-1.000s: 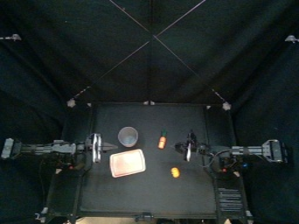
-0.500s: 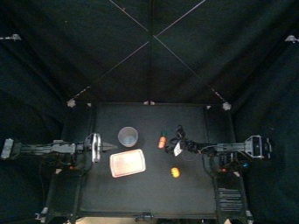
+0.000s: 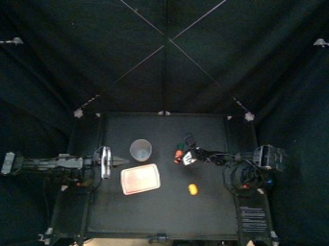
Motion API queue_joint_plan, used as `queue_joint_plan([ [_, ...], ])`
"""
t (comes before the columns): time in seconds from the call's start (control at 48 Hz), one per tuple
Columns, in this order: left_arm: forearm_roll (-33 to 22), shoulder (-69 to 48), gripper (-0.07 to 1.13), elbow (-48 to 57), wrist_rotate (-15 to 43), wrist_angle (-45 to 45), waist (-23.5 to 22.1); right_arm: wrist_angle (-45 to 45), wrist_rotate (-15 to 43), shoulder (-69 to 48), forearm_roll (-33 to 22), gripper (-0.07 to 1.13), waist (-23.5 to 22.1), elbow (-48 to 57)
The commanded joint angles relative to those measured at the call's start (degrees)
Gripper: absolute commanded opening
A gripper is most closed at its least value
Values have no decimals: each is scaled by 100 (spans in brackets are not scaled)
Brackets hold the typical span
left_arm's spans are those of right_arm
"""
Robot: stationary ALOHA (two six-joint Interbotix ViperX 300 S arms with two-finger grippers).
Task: Pick the carrot then place it in the grey bowl
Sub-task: Pick the carrot
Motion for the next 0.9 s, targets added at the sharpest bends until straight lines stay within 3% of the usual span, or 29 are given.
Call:
queue_joint_plan([
  [0.021,18,9,-3,-79,9,-44,-18,79,0,-26,0,105,-123,-105],
  [0.646,26,9,-3,-70,9,-44,-35,563,-9,914,-114,104,-105,-782],
  [0.896,26,9,-3,-70,9,-44,-35,615,-9,1248,-158,98,-44,-1072],
])
